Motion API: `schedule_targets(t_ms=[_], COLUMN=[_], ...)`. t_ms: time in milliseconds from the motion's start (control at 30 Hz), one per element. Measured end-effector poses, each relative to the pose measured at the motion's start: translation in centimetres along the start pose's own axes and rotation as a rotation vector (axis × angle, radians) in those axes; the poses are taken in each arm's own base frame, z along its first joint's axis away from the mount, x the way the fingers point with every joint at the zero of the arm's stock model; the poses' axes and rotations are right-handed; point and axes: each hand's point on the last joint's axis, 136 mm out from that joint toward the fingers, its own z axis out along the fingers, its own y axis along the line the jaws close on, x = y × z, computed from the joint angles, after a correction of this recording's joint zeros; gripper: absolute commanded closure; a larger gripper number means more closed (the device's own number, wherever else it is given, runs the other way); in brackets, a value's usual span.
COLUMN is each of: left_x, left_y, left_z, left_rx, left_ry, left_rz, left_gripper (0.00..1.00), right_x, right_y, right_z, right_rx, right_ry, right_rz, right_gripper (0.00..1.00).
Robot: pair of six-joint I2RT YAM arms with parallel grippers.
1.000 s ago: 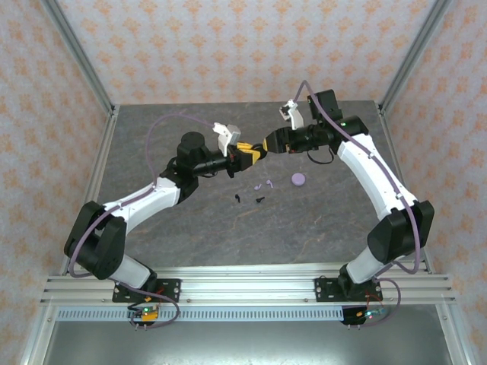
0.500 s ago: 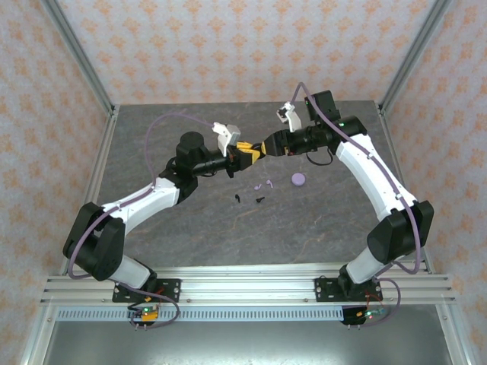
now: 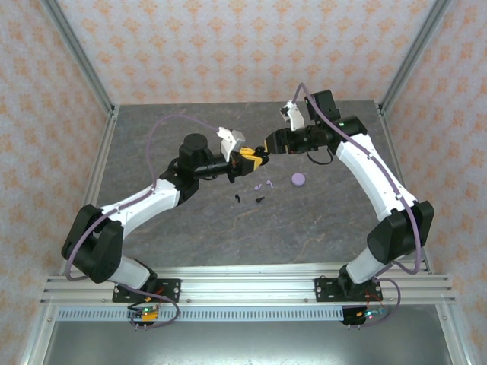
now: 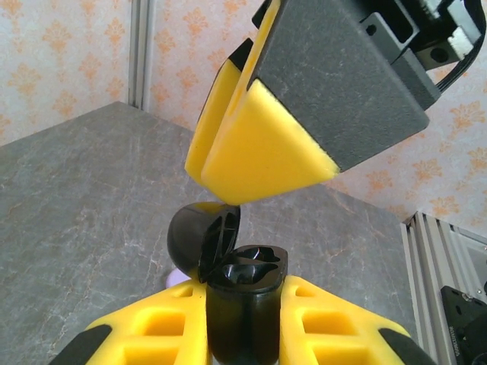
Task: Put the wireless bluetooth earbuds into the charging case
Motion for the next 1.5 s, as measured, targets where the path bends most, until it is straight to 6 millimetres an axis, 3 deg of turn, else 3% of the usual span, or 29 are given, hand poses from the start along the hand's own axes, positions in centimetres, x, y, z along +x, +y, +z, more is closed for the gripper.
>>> schedule_targets(t_ms=[167, 467, 933, 1133, 1500], left_x=[-0.2, 0.5, 0.0, -1.3, -0.8], left_y=[0.4, 0.5, 0.6, -0.1, -0.2], left_z=[-0.1, -0.8, -0.8, -0.7, -0.6], left_rx=[-0.031, -0.057, -0.06, -0.026, -0.015], left_ry=[-0.009, -0.024, -0.042, -0.059, -0.04], left_rz=[0.005, -0.015, -0.055, -0.051, -0.065], left_gripper=[0.79, 0.8, 0.81, 0.81, 0.81], right_x=[-0.6, -1.4, 1.4, 1.7, 1.4], right_y=[-1.3, -2.7, 2.5, 2.5, 2.1], right_z=[-0.3, -3.0, -1.2, -0.8, -0.5], right_rx=[0.084, 0.17, -0.094, -0.107, -0.078], right_ry=[-0.033, -0.123, -0.011, 0.005, 0.004], right_rz=[0.022, 0.066, -0.039, -0.045, -0.029], right_gripper=[0.39, 0.4, 0.39, 0.39, 0.39])
